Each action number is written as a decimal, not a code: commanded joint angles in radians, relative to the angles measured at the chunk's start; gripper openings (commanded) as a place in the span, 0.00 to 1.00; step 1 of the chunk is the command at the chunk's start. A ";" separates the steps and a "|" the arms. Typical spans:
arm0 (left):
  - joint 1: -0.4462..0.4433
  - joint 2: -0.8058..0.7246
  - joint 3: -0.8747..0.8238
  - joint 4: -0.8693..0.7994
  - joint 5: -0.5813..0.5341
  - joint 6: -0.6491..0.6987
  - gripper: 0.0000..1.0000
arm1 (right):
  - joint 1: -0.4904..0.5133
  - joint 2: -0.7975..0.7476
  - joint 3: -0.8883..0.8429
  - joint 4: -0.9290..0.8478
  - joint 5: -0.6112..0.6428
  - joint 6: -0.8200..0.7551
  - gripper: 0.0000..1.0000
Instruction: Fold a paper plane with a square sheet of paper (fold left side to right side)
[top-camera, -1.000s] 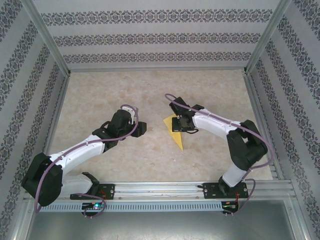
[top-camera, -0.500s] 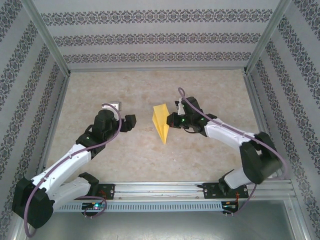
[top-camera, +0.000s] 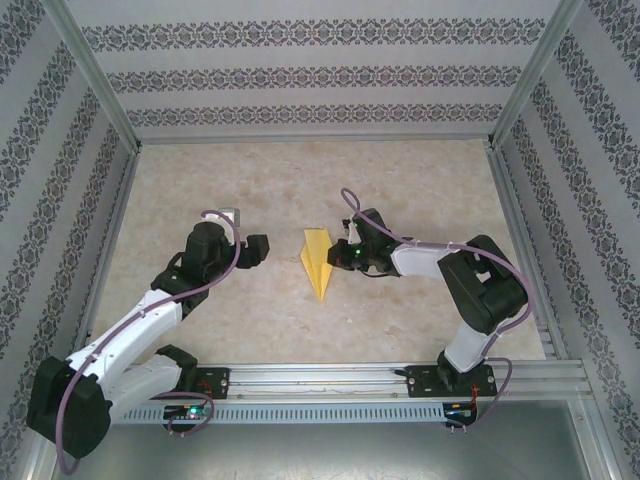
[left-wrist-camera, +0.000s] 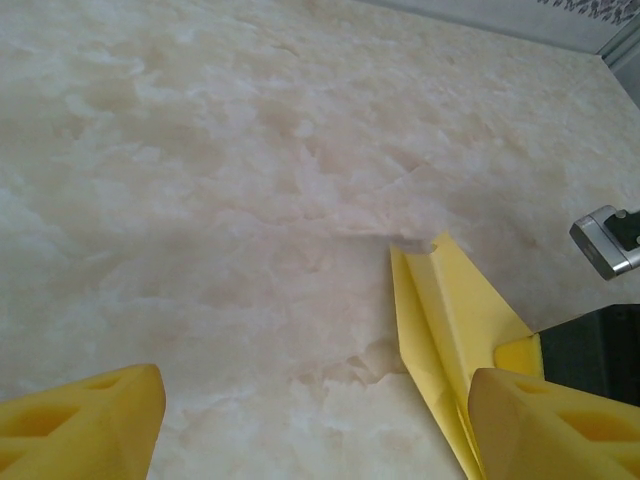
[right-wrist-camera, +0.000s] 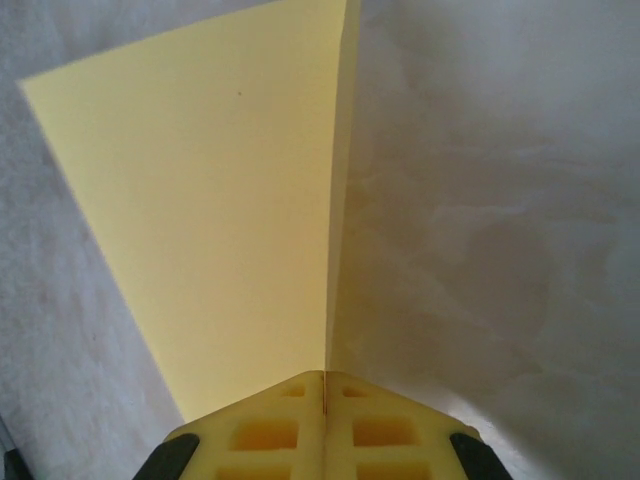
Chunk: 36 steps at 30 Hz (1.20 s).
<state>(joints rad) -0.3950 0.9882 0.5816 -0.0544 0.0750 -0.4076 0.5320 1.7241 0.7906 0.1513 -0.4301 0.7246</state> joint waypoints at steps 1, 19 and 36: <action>0.015 0.015 0.007 0.014 0.020 -0.010 0.79 | -0.010 0.003 -0.017 0.012 0.030 -0.029 0.03; 0.022 0.050 0.012 0.039 0.067 -0.017 0.81 | -0.006 -0.143 0.068 -0.305 0.191 -0.128 0.34; 0.083 -0.011 -0.016 0.029 0.085 -0.026 0.86 | 0.178 -0.056 0.299 -0.641 0.290 -0.056 0.46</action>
<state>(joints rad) -0.3309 0.9981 0.5812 -0.0338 0.1535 -0.4267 0.7052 1.6299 1.0576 -0.4419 -0.1791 0.6373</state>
